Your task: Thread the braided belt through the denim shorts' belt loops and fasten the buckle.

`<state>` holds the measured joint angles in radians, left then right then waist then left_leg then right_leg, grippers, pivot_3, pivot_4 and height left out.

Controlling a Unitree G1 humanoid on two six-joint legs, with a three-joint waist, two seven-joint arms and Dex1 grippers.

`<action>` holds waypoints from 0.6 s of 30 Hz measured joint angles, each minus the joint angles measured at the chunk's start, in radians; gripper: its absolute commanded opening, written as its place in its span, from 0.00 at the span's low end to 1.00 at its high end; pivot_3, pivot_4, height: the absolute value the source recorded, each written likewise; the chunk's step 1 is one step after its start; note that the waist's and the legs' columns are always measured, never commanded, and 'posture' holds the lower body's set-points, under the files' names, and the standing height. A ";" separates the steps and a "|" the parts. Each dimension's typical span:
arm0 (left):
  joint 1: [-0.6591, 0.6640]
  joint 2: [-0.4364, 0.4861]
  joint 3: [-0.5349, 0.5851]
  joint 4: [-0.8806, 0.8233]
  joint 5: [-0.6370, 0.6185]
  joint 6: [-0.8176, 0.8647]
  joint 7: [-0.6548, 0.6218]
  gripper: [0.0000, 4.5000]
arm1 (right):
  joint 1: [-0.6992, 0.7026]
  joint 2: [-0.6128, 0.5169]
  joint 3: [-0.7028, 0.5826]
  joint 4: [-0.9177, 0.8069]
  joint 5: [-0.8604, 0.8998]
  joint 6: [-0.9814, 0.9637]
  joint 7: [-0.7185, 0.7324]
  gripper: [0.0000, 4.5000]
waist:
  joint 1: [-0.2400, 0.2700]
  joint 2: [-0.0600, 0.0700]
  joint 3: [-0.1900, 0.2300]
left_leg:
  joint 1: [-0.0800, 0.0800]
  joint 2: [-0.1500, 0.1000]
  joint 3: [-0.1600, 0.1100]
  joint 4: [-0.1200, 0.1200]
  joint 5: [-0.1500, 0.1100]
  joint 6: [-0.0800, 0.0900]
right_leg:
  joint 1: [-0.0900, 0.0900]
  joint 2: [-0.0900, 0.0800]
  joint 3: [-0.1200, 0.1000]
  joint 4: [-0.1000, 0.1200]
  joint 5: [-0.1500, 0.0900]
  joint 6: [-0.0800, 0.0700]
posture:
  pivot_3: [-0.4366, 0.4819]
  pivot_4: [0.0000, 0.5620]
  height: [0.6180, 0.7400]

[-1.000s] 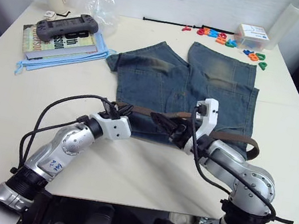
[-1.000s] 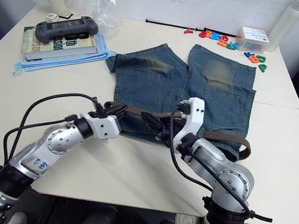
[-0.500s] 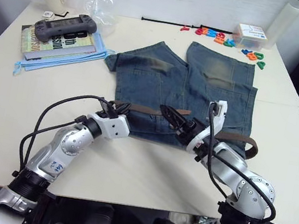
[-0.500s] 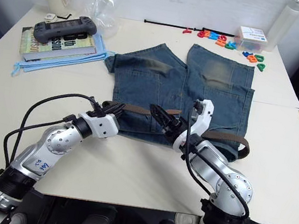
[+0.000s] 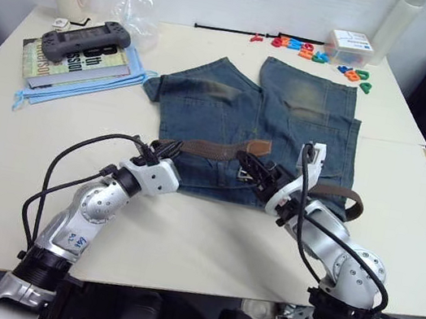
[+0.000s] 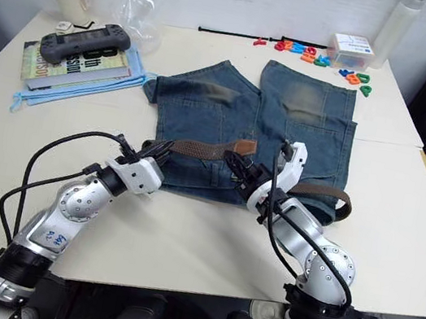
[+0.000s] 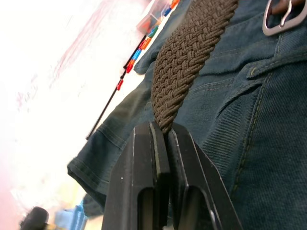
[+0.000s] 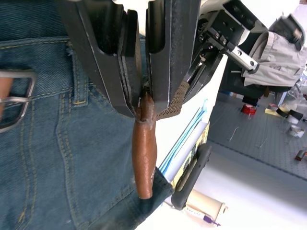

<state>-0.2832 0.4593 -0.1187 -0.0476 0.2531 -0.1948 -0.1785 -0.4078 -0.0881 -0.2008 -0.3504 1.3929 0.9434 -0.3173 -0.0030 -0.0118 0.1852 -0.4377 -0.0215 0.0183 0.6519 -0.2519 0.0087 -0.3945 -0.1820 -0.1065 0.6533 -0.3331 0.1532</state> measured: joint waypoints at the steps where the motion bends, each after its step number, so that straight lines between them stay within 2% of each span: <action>1: 0.017 -0.019 0.024 -0.033 -0.095 0.047 -0.051 0.24 | -0.001 -0.001 0.001 0.000 -0.001 -0.007 0.001 0.00 | -0.001 0.000 0.000 | 0.000 0.000 0.000 0.000 0.000 0.000 | 0.000 0.000 0.000 0.000 0.000 0.000 | 0.48 0.27 0.54; 2: 0.026 -0.022 0.038 -0.056 -0.156 0.083 -0.086 0.32 | -0.001 -0.006 0.002 0.001 -0.002 -0.011 0.002 0.00 | -0.001 0.000 0.000 | 0.000 0.000 0.000 0.000 0.000 0.000 | 0.000 0.000 0.000 0.000 0.000 0.000 | 0.48 0.27 0.54; 4: 0.035 -0.026 0.076 -0.112 -0.289 0.175 -0.153 0.54 | -0.002 -0.010 0.003 0.006 -0.005 -0.024 0.004 0.00 | -0.002 0.000 0.000 | 0.000 0.000 0.000 0.001 0.000 0.000 | 0.000 0.000 0.000 0.000 0.000 -0.001 | 0.48 0.27 0.54; 5: 0.037 -0.029 0.094 -0.139 -0.347 0.222 -0.177 0.61 | -0.002 -0.010 0.004 0.007 -0.007 -0.028 0.007 0.00 | -0.003 0.000 0.000 | 0.000 0.000 0.000 0.001 0.000 0.000 | 0.000 0.000 0.000 0.000 0.000 -0.001 | 0.48 0.27 0.54; 9: 0.039 -0.007 0.229 -0.279 -0.777 0.580 -0.278 0.99 | -0.003 -0.010 0.041 0.014 -0.017 -0.042 0.019 0.00 | -0.010 0.000 0.000 | 0.001 0.001 0.000 0.001 0.000 0.000 | 0.001 0.000 0.000 0.001 0.000 -0.001 | 0.48 0.27 0.54; 10: 0.047 0.018 0.267 -0.303 -0.900 0.688 -0.300 0.99 | -0.007 -0.009 0.045 0.020 -0.022 -0.047 0.024 0.00 | -0.013 0.000 0.000 | 0.001 0.000 0.000 0.002 0.000 0.000 | 0.001 0.000 0.000 0.001 0.000 -0.001 | 0.48 0.27 0.54; 14: 0.072 0.072 0.339 -0.334 -1.180 0.916 -0.336 0.99 | -0.009 -0.009 0.049 0.037 -0.038 -0.063 0.036 0.00 | -0.022 0.000 0.000 | 0.001 0.000 -0.001 0.002 0.000 0.000 | 0.002 0.000 0.000 0.001 0.000 -0.001 | 0.48 0.27 0.54; 18: 0.049 0.027 0.384 -0.287 -1.484 1.089 -0.225 0.99 | -0.017 -0.001 0.073 0.040 -0.053 -0.078 0.053 0.00 | -0.022 0.000 0.000 | 0.002 0.000 -0.001 0.004 0.000 0.000 | 0.002 0.000 0.001 0.003 -0.001 -0.001 | 0.48 0.27 0.54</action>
<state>-0.2337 0.4864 0.2654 -0.3346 -1.2310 0.8942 -0.4033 -0.4245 -0.0891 -0.1277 -0.3106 1.3401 0.8652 -0.2645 -0.0250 -0.0118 0.1852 -0.4356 -0.0217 0.0169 0.6556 -0.2519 0.0089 -0.3920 -0.1820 -0.1057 0.6564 -0.3336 0.1518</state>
